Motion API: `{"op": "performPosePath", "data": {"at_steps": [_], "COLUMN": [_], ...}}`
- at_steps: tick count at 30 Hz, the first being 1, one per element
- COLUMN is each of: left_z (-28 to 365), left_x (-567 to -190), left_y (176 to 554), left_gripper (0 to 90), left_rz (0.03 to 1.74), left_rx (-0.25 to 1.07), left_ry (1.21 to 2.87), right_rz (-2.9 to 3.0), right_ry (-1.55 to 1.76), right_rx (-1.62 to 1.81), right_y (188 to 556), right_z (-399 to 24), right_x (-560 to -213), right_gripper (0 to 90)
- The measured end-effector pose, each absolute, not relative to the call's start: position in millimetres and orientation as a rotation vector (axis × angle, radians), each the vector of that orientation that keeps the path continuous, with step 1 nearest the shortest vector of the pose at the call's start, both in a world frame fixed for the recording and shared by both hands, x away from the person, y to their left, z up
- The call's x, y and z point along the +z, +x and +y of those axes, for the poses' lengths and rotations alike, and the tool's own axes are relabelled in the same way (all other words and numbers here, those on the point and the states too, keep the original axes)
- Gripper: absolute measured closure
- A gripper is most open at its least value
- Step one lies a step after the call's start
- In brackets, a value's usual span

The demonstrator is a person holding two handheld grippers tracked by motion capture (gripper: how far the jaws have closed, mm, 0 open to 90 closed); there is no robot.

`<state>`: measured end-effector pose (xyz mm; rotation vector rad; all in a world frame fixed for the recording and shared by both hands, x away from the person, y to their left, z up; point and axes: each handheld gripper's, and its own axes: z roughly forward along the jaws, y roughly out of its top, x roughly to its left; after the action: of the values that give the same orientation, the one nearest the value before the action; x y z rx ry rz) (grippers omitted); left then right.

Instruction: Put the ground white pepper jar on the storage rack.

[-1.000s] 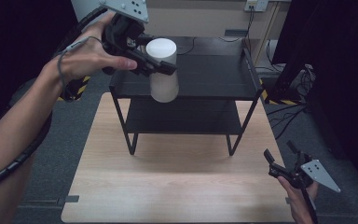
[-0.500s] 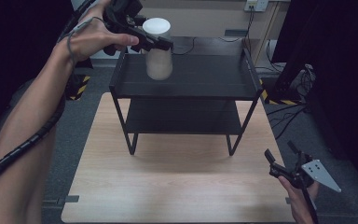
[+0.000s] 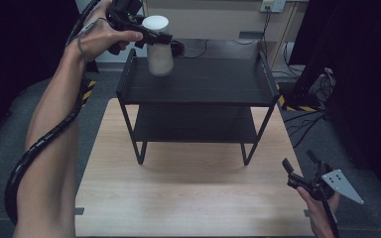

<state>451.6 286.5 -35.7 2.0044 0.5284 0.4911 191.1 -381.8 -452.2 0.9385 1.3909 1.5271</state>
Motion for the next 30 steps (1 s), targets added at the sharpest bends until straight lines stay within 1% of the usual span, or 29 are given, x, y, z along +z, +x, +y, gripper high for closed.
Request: {"op": "performPosePath", "data": {"at_steps": [3,6,10,22,23,25,30], "left_z": [292.0,291.4,295.2,303.4,303.7,306.1,305.5], "left_x": [-44.8,-48.3,-54.4,-67.4,-71.0,-73.8,-66.6], "left_y": [457.8,461.5,465.1,464.1,462.0,459.2,452.7], "left_gripper": [33.5,33.5,33.4,32.8,32.0,22.7,15.2], "left_rz": [0.558,0.571,0.584,0.601,0.600,0.598,0.584], "left_rx": [0.488,0.491,0.485,0.499,0.517,0.527,0.561], "left_ry": [1.987,2.017,2.013,1.981,1.960,1.921,1.935], "right_rz": [1.389,1.389,1.390,1.395,1.394,1.393,1.393], "right_ry": [0.942,0.944,0.946,0.942,0.942,0.945,0.942], "right_rx": [1.527,1.527,1.525,1.526,1.526,1.528,1.528], "right_y": [191.0,191.1,191.3,191.3,191.1,191.0,191.0], "right_z": [-382.0,-382.3,-382.4,-381.3,-381.3,-381.4,-381.3], "right_x": [-452.3,-452.5,-452.7,-452.4,-452.4,-452.4,-452.3], "right_gripper": [9.4,9.4,9.5,9.6,9.7,9.7,9.7]}}
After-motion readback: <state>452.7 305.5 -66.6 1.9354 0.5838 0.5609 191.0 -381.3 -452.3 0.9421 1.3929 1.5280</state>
